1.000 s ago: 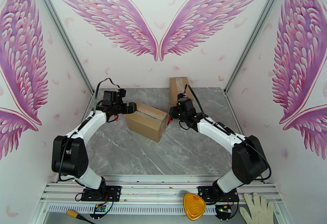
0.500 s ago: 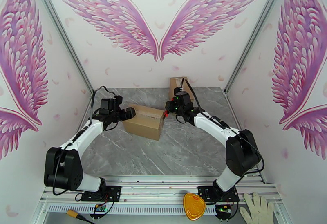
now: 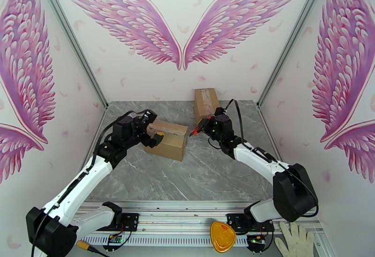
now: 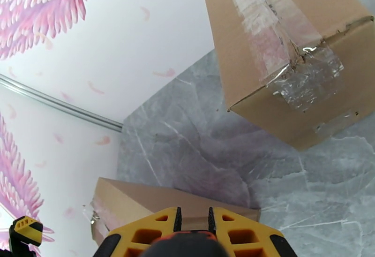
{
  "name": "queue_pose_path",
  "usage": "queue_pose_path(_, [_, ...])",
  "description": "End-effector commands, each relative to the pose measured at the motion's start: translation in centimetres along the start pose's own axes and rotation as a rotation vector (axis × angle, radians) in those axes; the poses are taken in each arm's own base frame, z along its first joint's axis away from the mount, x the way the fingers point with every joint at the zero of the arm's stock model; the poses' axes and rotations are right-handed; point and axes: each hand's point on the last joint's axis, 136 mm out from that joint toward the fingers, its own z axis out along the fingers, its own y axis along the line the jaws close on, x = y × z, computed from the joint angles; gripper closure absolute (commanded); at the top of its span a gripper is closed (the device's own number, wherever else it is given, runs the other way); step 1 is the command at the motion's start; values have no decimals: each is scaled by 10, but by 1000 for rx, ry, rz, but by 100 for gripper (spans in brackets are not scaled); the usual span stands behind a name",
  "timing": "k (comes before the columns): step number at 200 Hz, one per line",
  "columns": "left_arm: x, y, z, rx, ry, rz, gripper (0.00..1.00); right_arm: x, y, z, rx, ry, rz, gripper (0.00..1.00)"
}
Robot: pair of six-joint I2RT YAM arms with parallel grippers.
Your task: Unpack the express box
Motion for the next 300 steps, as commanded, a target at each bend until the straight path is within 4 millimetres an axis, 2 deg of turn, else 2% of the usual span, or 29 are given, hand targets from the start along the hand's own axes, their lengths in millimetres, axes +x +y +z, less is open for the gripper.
queue_pose_path(1, [16, -27, 10, 99, 70, 339, 1, -22, 28, -13, -116, -122, 84, 100])
queue_pose_path(33, [33, -57, 33, 166, 154, 621, 1, -17, 30, -18, -144, -139, 86, 100])
queue_pose_path(75, [31, -66, 57, 183, 145, 721, 1, -16, 25, -23, -141, -168, 109, 100])
queue_pose_path(133, [24, -71, 79, 186, 116, 732, 1, -20, 28, -23, -159, -192, 111, 100])
queue_pose_path(232, [27, -69, 90, 160, 117, 705, 1, -15, 28, -11, -165, -166, 132, 100])
queue_pose_path(300, [33, -71, 85, 169, 115, 676, 1, -16, 25, -9, -161, -174, 143, 100])
